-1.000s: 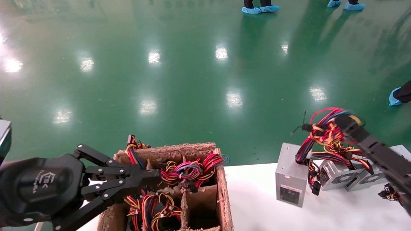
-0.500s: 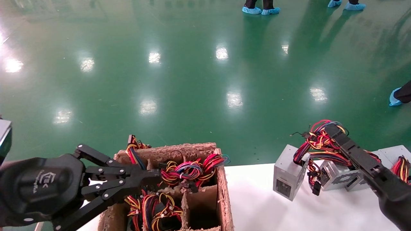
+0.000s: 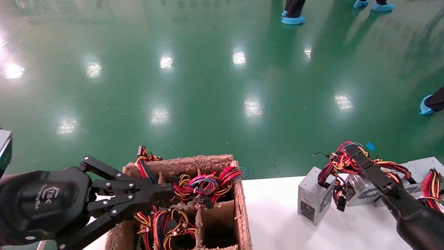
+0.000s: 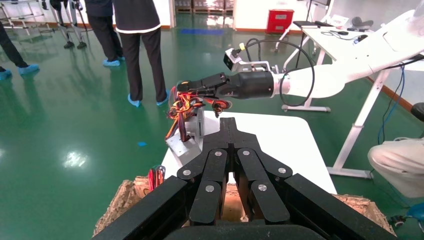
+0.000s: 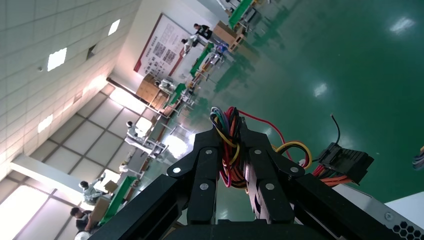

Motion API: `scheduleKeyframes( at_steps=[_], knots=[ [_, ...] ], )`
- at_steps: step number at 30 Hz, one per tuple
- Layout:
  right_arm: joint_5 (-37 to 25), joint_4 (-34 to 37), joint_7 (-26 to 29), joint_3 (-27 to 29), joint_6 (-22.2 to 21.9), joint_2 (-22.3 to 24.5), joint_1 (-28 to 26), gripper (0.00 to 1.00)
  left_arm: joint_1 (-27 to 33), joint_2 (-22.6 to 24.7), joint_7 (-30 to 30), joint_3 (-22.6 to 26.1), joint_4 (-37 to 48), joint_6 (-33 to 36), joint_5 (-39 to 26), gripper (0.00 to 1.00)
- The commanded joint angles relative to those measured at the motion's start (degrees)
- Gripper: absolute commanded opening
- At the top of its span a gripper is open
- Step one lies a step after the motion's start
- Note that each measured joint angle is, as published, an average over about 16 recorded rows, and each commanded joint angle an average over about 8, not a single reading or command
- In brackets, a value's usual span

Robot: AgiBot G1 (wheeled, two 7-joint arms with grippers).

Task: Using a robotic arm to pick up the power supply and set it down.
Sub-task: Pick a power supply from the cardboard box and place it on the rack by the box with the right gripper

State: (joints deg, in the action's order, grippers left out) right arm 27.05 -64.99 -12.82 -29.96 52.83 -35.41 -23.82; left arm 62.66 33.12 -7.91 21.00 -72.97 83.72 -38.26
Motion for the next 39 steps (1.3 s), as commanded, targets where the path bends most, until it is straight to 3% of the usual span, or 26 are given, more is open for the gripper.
scheduleKeyframes(
  at_steps=[1, 8, 15, 28, 39],
  knots=[
    [0.5, -1.0, -0.9, 0.3, -1.4, -0.3, 0.5, 0.0, 0.0, 0.0, 0.0, 0.0, 0.0, 0.0, 0.0, 0.0],
    [2.1, -4.2, -2.7, 2.7, -0.1, 3.2, 2.8, 0.0, 0.0, 0.0, 0.0, 0.0, 0.0, 0.0, 0.0, 0.0],
    [7.7, -6.4, -6.4, 8.3, 1.0, 8.4, 8.1, 0.0, 0.0, 0.0, 0.0, 0.0, 0.0, 0.0, 0.0, 0.0],
    [23.1, -5.1, -16.1, 21.3, 6.3, 14.6, 25.5, 0.0, 0.0, 0.0, 0.0, 0.0, 0.0, 0.0, 0.0, 0.0],
    [31.3, -7.7, -21.1, 28.9, 9.6, 16.3, 37.9, 0.0, 0.0, 0.0, 0.0, 0.0, 0.0, 0.0, 0.0, 0.0]
  ],
)
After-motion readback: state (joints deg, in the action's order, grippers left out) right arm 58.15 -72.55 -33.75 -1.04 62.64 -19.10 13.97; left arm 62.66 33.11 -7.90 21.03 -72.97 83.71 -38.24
